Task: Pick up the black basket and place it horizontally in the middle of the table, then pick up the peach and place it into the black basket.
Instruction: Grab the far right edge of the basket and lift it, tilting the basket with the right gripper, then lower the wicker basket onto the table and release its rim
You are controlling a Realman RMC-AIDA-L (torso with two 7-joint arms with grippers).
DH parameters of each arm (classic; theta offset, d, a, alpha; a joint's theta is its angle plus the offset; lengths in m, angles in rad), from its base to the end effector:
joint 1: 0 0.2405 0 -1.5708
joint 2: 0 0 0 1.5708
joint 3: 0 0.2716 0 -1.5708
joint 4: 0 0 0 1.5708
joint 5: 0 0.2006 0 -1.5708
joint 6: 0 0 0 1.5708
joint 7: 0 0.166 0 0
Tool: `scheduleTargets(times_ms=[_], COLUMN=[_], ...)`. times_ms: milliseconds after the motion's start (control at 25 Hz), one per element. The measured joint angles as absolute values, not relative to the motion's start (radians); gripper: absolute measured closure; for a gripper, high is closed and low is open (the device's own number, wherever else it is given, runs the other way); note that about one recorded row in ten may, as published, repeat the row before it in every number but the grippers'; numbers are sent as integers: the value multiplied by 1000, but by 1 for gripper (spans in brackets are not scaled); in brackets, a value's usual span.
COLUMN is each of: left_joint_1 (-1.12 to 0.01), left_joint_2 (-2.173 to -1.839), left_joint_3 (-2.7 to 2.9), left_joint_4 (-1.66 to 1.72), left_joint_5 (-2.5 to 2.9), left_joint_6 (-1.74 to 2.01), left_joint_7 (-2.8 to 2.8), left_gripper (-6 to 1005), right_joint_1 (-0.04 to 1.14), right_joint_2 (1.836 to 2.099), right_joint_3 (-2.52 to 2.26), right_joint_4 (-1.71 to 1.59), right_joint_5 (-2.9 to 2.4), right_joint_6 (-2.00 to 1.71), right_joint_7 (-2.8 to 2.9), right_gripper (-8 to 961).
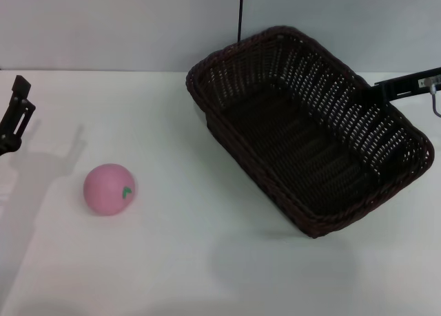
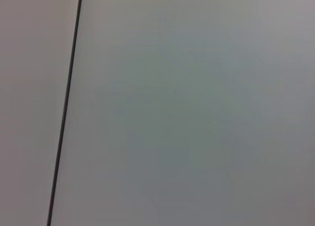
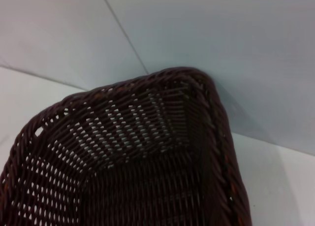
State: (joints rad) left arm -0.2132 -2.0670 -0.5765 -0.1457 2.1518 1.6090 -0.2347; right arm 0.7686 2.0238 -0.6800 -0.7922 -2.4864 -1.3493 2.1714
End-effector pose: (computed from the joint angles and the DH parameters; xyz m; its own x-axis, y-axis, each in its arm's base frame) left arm -0.3381 0.2581 0.0052 0.6136 -0.2472 0.7500 0.7268 -0.1945 -0.6587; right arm 0.2543 0.4213 0.0079 0.6103 -0.7482 -0.2603 -0.7869 -0.5347 -0.3080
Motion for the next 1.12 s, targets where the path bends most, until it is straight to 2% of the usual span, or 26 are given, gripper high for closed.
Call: scheduleTargets(times_ms=[360,640,1120], left_joint_1=[-197,-180,-174], left_joint_2=[-2065,-2065,-2072], left_joint_3=[-579,-578,-569], left_joint_4=[-139,-144,-162], left_joint_5=[2151,2149,2157], left_joint_6=[1616,1618,1616], left_joint_7=[-235,-230,-225], left_gripper=[238,242,249], right_joint_1=[714,701,711], right_joint_2=[2042,2051,2061], right_joint_3=[-862,-930,-1005], right_joint_4=[-1045,-1207,-1236], right_joint_5=[-2486,-2484,-2448], right_joint_6=[-1463,-1585,-1673], right_joint_7=[2156,1959,1597], right_gripper=[765,765,765])
